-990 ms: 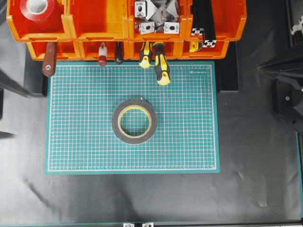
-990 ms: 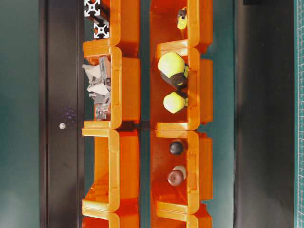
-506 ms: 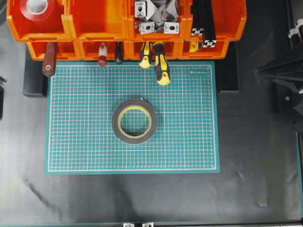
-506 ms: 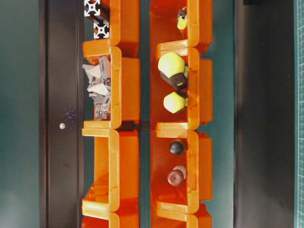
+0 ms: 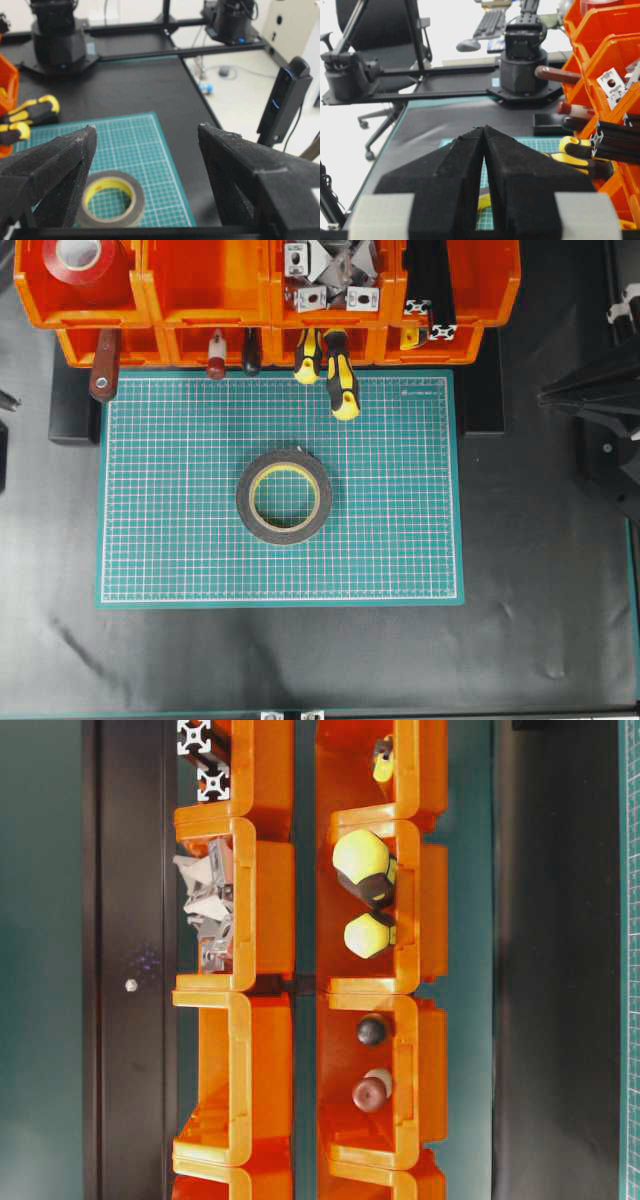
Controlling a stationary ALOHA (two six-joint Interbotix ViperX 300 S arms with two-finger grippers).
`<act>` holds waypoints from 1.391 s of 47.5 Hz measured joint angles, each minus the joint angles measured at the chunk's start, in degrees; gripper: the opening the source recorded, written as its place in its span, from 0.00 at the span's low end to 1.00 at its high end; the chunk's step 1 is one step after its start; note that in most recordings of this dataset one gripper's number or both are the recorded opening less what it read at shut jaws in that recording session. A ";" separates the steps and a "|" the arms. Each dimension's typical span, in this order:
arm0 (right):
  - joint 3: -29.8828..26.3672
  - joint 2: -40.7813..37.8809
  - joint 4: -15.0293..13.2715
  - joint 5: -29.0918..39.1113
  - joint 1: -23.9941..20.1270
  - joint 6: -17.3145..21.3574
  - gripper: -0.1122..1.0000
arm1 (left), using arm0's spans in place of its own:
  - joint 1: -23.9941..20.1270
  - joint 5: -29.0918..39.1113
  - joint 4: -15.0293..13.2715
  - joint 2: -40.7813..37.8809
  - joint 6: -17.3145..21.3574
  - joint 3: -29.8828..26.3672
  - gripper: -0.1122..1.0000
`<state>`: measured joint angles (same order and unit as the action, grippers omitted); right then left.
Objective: Pick foam from container rack with left arm.
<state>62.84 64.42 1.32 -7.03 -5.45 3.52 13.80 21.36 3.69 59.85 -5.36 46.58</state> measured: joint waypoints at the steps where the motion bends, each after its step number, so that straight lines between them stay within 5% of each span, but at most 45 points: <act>1: 0.00 0.00 0.00 0.00 0.00 0.00 0.10 | 0.00 0.00 0.00 0.00 0.00 0.00 0.81; 66: 1.41 0.09 0.09 0.00 0.00 0.00 0.10 | -1.49 0.00 0.00 1.05 -0.18 1.14 0.81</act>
<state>64.25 64.51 1.41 -7.03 -5.45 3.52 12.30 21.36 3.69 60.91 -5.54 47.72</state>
